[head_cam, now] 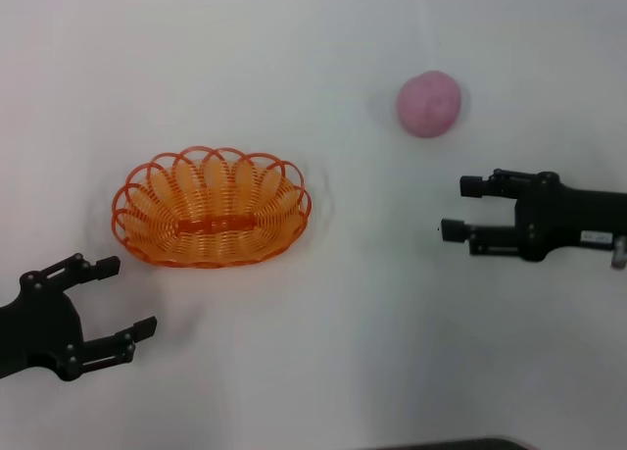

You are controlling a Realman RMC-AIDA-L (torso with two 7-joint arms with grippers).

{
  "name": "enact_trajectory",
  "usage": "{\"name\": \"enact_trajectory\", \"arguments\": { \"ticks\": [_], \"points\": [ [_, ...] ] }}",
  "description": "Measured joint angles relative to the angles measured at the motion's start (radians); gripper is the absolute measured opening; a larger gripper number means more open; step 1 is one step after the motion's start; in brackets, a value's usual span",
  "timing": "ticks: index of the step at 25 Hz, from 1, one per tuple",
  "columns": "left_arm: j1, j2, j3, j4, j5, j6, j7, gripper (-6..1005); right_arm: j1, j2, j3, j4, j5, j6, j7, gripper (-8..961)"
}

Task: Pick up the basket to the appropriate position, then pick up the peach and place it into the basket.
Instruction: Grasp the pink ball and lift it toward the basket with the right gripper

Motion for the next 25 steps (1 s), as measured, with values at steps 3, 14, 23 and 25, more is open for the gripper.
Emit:
{"name": "enact_trajectory", "arguments": {
  "ticks": [3,14,23,25],
  "points": [
    [0.000,0.000,0.000,0.000,0.000,0.006,0.000,849,0.013,-0.007,-0.008,-0.056,-0.010,-0.014,0.175,821],
    [0.006,0.000,0.004,0.000,0.000,-0.003,0.023,850,0.140,-0.024,-0.004,-0.246,-0.212,-0.040,0.731,823],
    [0.008,0.000,0.001,0.003,0.018,-0.002,0.024,850,0.231,-0.020,-0.010,-0.388,-0.370,-0.048,0.994,823],
    [0.008,0.000,0.001,0.003,0.021,-0.002,0.024,850,0.254,-0.020,-0.010,-0.396,-0.397,-0.047,1.036,824]
  ]
}}
